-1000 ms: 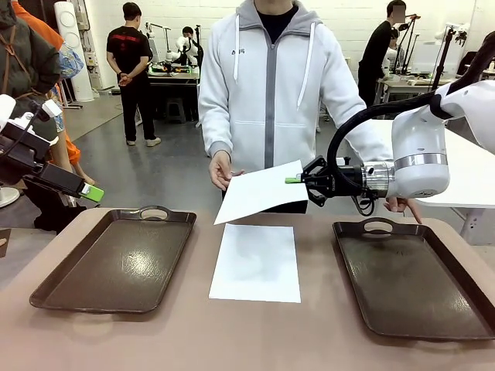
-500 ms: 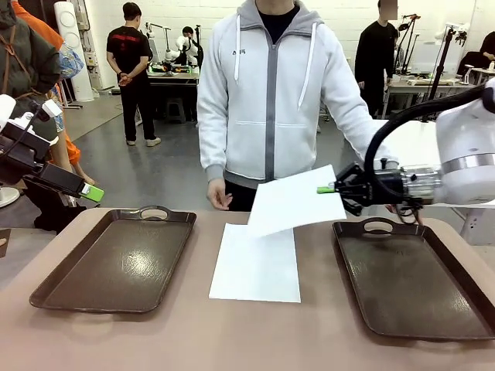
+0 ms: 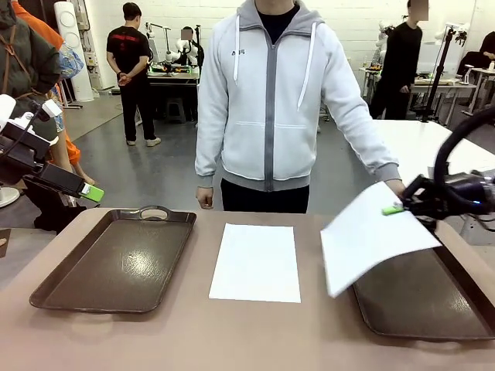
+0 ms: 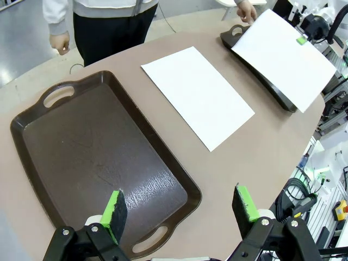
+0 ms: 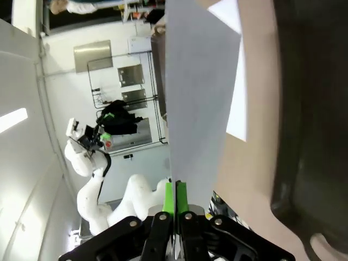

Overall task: Sort the A4 documents.
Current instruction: Place the A4 Paper in the designated Handle tray.

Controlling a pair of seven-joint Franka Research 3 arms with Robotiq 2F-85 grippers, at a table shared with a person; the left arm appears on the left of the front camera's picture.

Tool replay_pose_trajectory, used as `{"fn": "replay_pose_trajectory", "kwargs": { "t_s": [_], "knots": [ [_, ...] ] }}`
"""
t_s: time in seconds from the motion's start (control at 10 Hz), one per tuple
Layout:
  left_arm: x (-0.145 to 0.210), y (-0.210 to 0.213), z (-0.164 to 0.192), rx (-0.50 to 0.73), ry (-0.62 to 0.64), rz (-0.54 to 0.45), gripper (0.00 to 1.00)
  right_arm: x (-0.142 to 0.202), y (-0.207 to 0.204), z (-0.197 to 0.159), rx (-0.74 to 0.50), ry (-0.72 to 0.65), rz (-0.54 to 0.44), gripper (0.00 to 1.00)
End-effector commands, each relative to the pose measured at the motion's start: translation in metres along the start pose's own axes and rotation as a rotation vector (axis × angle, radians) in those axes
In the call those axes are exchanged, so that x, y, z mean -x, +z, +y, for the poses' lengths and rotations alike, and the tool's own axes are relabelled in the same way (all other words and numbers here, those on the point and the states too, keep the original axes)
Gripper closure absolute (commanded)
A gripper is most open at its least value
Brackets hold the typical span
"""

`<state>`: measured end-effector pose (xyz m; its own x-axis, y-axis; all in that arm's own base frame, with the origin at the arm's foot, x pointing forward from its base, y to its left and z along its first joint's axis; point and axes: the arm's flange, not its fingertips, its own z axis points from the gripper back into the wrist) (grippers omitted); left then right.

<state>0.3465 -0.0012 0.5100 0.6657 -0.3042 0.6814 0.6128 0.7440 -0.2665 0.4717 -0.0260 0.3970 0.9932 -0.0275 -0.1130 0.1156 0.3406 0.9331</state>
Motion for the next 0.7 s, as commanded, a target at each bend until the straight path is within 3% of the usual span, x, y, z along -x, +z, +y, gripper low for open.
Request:
{"fn": "replay_pose_trajectory", "kwargs": {
  "t_s": [0.0,0.2,0.6],
  "knots": [
    [0.0,-0.002,0.003,0.016,-0.014,-0.013,0.0,-0.001,0.025,-0.018,0.02,0.06,0.114,0.99],
    [0.0,-0.002,0.003,0.016,-0.014,-0.013,0.0,-0.005,0.033,-0.039,0.092,0.133,0.215,0.99],
    [0.0,-0.002,0.003,0.016,-0.014,-0.013,0.0,-0.033,0.039,-0.083,0.099,0.18,0.08,0.99]
  ]
}}
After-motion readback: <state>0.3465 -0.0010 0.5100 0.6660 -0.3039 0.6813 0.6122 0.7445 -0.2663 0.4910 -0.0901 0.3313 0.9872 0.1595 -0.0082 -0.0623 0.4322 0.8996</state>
